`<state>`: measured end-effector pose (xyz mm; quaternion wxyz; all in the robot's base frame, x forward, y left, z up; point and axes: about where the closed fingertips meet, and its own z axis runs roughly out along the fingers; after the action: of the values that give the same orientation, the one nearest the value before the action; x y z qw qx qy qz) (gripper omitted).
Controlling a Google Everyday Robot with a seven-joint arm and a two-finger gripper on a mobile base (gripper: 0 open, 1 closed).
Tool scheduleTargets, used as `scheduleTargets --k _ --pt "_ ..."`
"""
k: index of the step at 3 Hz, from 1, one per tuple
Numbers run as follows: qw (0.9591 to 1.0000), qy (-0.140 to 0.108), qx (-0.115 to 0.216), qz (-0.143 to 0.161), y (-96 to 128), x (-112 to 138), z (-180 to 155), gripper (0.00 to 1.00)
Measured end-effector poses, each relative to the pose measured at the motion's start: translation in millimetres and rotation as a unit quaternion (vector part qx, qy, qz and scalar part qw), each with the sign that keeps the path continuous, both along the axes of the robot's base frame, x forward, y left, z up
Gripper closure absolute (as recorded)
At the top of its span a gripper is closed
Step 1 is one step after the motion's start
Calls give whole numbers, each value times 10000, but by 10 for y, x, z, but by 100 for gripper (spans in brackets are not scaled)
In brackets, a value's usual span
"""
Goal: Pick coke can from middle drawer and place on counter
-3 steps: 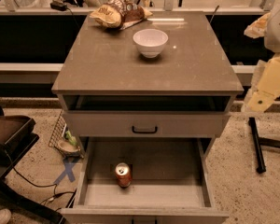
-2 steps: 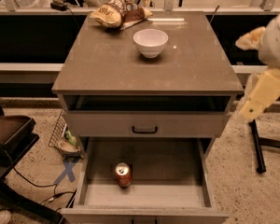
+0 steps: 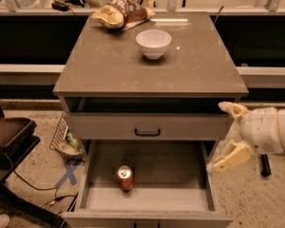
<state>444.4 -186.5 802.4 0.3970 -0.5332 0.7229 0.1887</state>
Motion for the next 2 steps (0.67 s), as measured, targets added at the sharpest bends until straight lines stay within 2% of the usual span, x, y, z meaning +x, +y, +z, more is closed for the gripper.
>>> scheduleTargets --k 1,2 --pt "9919 -373 1216 -49 63 -48 -229 0" --pt "9873 -687 1434 4 -20 -98 -329 0"
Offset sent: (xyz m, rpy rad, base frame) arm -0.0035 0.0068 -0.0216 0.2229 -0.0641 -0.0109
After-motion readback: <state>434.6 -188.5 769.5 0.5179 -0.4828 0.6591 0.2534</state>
